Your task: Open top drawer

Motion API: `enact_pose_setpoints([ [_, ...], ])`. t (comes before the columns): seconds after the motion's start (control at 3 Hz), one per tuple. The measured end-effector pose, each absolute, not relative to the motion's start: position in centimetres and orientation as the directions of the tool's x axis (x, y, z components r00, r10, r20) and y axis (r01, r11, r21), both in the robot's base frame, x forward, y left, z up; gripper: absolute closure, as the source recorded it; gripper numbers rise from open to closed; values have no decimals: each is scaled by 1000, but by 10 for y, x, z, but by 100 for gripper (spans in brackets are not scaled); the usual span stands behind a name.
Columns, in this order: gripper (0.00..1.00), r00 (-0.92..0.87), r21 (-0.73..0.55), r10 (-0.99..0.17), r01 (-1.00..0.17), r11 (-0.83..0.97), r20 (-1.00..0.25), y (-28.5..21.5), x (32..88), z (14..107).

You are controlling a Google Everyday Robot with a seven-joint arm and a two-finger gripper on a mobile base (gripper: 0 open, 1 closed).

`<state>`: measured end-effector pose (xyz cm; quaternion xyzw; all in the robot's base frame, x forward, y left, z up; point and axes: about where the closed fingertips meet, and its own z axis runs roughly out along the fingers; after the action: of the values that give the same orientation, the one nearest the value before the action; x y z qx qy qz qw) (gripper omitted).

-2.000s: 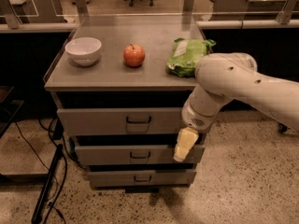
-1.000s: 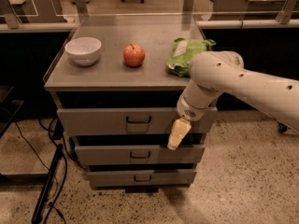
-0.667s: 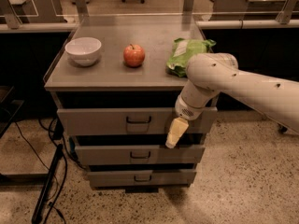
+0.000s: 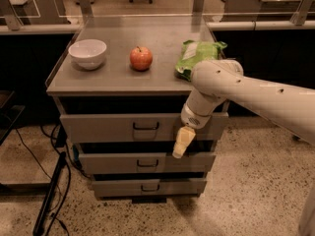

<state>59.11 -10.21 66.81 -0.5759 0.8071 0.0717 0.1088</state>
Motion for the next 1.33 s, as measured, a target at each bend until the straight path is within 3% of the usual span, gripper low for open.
enact_pose_setpoints([
  [0.67,0,-300,5,-914,-950,311,-272,-97,579,675],
  [1.33,0,-308,99,-910,-951,292,-277,-99,506,661],
])
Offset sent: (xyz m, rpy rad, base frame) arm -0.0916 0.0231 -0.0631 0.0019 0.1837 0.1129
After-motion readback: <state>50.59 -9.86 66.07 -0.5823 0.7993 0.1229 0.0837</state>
